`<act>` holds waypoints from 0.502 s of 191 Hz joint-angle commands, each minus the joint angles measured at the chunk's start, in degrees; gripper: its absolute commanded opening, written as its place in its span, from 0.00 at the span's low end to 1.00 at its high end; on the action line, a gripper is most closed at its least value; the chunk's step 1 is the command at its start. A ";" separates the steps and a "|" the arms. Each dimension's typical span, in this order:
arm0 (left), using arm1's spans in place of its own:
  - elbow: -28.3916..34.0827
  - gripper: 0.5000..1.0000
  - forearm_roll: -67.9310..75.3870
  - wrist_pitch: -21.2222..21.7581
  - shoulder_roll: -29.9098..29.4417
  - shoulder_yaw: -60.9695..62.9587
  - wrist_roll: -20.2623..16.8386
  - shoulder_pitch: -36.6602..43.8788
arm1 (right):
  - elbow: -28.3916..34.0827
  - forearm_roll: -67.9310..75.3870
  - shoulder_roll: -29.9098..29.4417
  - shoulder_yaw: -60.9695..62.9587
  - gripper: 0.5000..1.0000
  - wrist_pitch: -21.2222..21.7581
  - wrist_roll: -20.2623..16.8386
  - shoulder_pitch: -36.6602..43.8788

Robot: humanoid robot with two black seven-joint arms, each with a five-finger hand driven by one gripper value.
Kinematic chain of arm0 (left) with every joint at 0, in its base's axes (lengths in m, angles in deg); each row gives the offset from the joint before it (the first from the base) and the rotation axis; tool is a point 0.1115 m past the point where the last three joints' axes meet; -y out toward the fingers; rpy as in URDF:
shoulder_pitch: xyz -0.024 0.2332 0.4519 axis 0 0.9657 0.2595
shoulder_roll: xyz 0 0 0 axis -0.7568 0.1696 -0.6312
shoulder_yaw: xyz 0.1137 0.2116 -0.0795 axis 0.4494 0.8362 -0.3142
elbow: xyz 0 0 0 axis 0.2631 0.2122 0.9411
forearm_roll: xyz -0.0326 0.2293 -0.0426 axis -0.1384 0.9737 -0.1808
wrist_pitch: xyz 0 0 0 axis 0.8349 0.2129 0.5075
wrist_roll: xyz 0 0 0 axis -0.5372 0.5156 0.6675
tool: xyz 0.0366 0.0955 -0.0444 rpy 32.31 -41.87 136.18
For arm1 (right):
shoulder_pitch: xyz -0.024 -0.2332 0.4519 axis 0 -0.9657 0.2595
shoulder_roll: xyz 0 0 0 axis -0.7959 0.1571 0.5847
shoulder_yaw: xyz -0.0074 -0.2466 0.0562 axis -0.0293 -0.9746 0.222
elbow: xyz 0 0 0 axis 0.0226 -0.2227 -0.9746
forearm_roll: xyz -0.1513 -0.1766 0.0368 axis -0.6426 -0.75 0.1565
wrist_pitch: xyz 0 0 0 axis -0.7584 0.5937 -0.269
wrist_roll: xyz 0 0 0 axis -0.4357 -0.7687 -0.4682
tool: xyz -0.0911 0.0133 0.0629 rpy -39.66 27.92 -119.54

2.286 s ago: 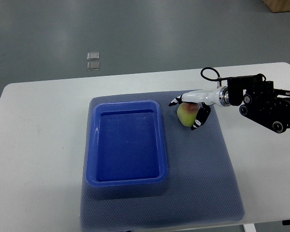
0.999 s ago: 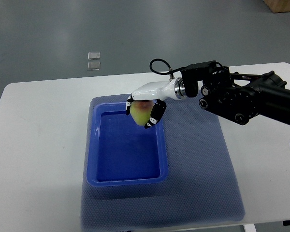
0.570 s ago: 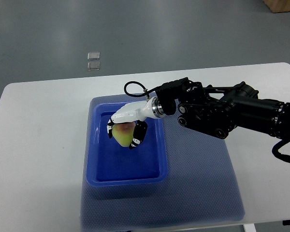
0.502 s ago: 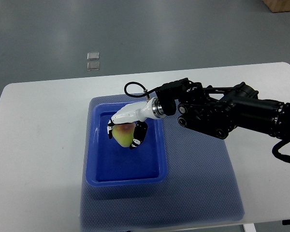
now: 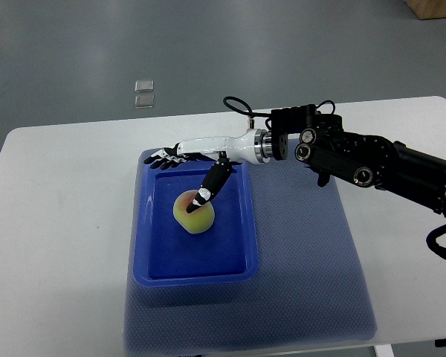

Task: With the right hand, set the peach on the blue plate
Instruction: 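Open the right hand, releasing the peach, and withdraw upward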

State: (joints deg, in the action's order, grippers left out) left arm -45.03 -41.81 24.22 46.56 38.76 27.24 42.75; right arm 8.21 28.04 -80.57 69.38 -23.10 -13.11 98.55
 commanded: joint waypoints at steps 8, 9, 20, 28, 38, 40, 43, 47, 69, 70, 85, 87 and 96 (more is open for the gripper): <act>0.05 1.00 0.02 0.00 0.00 0.00 0.05 0.00 | -0.30 10.57 2.57 6.79 0.87 0.36 -0.09 -6.62; 0.05 1.00 0.02 0.00 0.00 0.00 0.05 0.00 | -0.30 10.58 2.57 6.79 0.87 0.36 -0.09 -6.62; -0.03 1.00 0.02 0.00 0.00 0.00 -0.04 0.00 | -0.65 14.27 3.27 9.43 0.87 0.01 -0.53 -8.73; -0.03 1.00 0.02 0.00 0.00 0.00 -0.04 0.00 | -0.83 17.70 4.15 11.62 0.87 0.01 -1.67 -10.93; -0.03 1.00 -0.06 0.00 0.00 0.00 -0.04 0.00 | -1.36 22.53 4.76 14.44 0.87 0.01 -3.87 -14.36; 0.05 1.00 0.02 0.00 0.00 0.00 -0.04 0.00 | -1.44 23.50 4.85 14.96 0.87 0.01 -4.40 -15.06; -0.03 1.00 0.02 0.00 0.00 0.00 -0.04 0.00 | -1.62 24.55 4.85 15.40 0.87 0.01 -4.93 -15.68; -0.03 1.00 0.02 0.00 0.00 0.00 -0.04 0.00 | -1.97 26.58 4.85 16.28 0.87 0.18 -6.07 -16.82; -0.03 1.00 0.02 0.00 0.00 0.00 -0.04 0.00 | -3.38 34.40 4.85 18.74 0.87 0.71 -9.76 -20.25; -0.03 1.00 0.02 0.00 0.00 0.00 -0.04 0.00 | -3.38 34.40 4.85 18.74 0.87 0.71 -9.76 -20.25; 0.05 1.00 -0.06 0.00 0.00 0.00 -0.04 0.00 | -4.52 41.78 4.94 19.01 0.87 0.71 -12.57 -22.44; -0.03 1.00 0.02 0.00 0.00 0.00 0.05 0.00 | -4.52 42.31 4.94 19.01 0.87 0.62 -12.75 -22.62; -0.03 1.00 -0.06 0.00 0.00 0.00 0.05 0.00 | -4.43 42.75 4.94 19.01 0.87 0.54 -12.92 -22.71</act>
State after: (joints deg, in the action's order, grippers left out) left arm -45.06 -41.80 24.22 46.56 38.76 27.20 42.76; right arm 4.15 66.80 -75.66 88.12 -22.41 -24.49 77.06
